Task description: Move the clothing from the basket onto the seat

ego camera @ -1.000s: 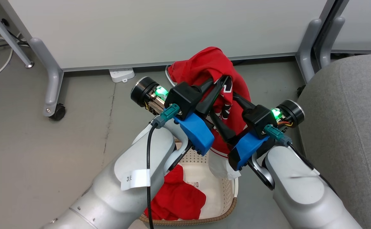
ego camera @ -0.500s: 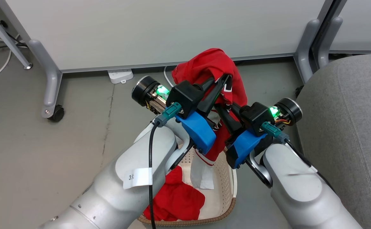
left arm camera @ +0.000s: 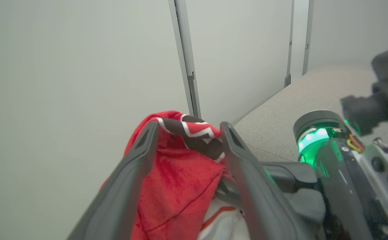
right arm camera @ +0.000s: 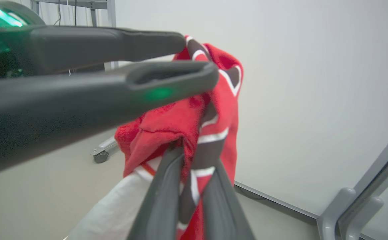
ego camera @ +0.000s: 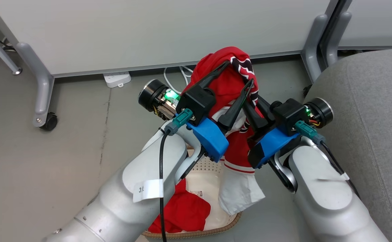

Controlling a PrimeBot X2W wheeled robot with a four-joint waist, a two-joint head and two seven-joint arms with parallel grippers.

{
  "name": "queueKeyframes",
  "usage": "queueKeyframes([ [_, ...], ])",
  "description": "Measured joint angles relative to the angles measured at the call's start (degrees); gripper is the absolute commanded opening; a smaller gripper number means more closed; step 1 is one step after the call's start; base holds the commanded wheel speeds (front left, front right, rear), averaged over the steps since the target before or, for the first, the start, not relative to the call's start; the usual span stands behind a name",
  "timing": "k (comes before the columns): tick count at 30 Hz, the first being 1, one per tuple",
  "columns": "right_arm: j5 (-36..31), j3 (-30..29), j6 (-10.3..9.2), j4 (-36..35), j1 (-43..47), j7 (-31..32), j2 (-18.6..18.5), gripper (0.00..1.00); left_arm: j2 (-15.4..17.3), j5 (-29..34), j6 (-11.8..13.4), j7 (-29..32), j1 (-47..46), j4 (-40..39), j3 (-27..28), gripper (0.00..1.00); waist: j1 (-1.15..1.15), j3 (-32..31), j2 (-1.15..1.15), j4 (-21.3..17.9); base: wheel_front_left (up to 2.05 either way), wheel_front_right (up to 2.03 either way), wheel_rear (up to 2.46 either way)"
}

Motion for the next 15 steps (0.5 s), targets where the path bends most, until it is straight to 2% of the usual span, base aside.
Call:
queueKeyframes([
  [6, 0.1, -3.6, 0.00, -2.1, 1.2, 0.0, -0.6, 0.00, 0.0, 0.8, 0.1, -0.1, 0.8, -0.2, 0.6, 1.00, 0.00, 0.5, 0.00, -2.4, 0.00, 0.00, 0.00],
  [15, 0.1, -10.5, 0.00, -7.7, 3.4, 0.0, -1.7, 0.00, 1.5, 3.8, -0.2, -0.1, 3.3, -2.2, 0.9, 1.00, 0.00, 2.0, 0.00, -8.8, 0.00, 0.00, 0.00],
])
